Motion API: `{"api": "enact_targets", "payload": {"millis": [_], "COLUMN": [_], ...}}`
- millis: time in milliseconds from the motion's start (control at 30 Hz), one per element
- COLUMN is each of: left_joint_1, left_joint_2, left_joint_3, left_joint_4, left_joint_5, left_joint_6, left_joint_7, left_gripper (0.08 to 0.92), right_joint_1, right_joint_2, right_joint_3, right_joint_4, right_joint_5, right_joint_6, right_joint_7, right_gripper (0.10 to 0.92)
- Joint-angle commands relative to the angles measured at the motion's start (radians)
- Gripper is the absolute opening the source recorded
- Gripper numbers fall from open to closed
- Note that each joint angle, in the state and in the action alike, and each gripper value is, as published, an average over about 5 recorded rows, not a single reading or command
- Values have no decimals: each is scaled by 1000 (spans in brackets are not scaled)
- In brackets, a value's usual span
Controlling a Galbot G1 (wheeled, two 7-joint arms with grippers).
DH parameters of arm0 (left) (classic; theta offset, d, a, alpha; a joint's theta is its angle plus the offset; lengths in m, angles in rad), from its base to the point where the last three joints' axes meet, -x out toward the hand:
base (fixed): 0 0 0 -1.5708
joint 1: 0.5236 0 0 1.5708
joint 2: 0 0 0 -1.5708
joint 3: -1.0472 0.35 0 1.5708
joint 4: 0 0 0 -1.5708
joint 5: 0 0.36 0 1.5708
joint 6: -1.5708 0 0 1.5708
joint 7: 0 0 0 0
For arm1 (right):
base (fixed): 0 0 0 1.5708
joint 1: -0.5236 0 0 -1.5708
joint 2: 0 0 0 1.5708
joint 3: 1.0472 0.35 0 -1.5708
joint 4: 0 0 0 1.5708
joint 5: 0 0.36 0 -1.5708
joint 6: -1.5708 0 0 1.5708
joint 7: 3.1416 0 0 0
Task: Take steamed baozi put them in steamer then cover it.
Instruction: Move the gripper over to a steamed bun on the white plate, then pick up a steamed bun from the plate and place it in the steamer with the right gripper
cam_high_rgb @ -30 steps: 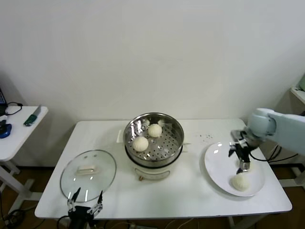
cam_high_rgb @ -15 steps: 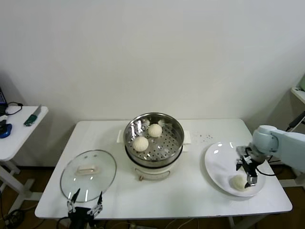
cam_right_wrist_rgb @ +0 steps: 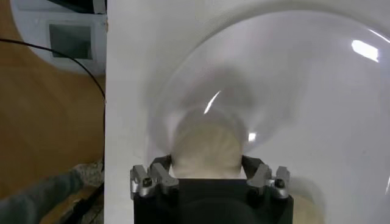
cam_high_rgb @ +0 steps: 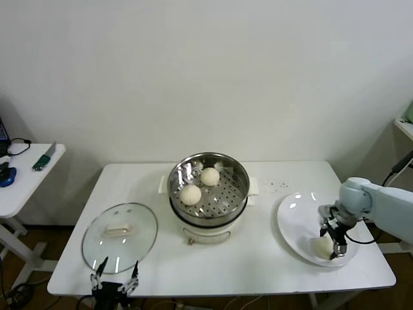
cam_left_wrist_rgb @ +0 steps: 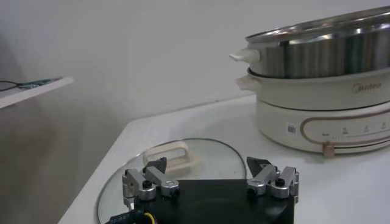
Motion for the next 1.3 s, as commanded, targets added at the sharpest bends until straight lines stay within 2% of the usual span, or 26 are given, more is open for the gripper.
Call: {"api": "enact_targets", "payload": {"millis": [33,233,367,533,833,1000,1300], "left_joint_1": [1,1,0,-2,4,7,0], "left_joint_2": [0,1,2,2,-1,1,3], "left_joint_3": [0,2,6,12,23,27,22], "left_joint_4": [-1,-2,-4,-6,-12,-12,-6], "left_joint_5": [2,2,2,5,11,13,4], "left_joint_6": [-1,-1,0,1,5,11,11], "left_joint_7": [-1,0,0,0,1,3,2], "left_gripper": [823,823,823,823,823,823,823], "right_joint_1": [-21,124,330,559,783,762,559], "right_joint_2": [0,11,70,205,474,611,795], "right_joint_3": [23,-46,-163,-270,-292,-188,-80], "right_joint_4": [-14,-10,0,42,116,93,35], "right_joint_5": [-12,9,13,-5,-38,-125,-289], "right_joint_6": [5,51,173,346,607,712,748], "right_joint_7": [-3,-17,-45,-75,-72,-64,-57], "right_gripper": [708,691,694,695,696,702,704]}}
